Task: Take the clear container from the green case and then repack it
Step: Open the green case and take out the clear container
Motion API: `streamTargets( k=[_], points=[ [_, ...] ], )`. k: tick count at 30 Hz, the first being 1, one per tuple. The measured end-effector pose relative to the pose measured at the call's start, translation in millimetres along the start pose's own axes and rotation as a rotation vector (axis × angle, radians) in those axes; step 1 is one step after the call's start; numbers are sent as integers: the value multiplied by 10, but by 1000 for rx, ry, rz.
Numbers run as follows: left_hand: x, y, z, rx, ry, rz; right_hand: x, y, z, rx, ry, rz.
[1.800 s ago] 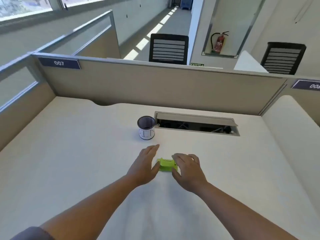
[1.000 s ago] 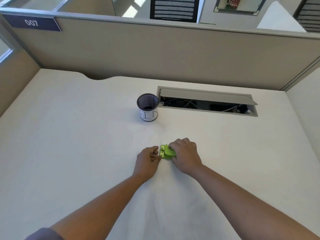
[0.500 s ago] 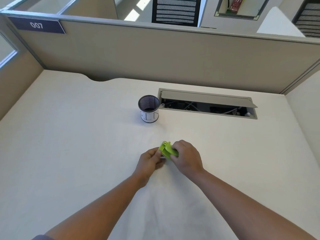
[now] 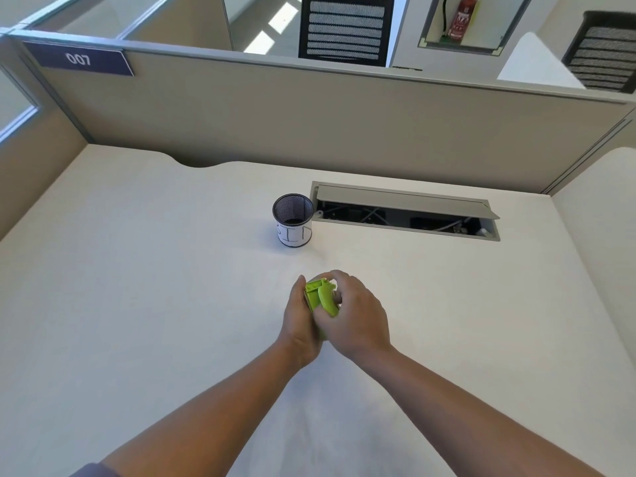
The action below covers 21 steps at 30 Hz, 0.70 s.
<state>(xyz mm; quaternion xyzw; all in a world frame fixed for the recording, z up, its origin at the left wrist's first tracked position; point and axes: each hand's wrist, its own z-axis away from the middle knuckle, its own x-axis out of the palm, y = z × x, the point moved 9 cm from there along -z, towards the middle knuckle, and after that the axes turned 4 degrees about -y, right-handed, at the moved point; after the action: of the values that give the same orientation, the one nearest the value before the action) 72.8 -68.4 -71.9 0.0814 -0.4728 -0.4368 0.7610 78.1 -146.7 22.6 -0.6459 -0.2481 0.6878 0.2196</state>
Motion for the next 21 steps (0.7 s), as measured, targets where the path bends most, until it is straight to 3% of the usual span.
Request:
streamTargets(
  k=[10,21],
  points=[
    [125,53,123,21,-49,-36,-3,19,52,124,-9,-103],
    [201,102,180,37,-83,-52,-72,1,94,132,38,-128]
  ],
)
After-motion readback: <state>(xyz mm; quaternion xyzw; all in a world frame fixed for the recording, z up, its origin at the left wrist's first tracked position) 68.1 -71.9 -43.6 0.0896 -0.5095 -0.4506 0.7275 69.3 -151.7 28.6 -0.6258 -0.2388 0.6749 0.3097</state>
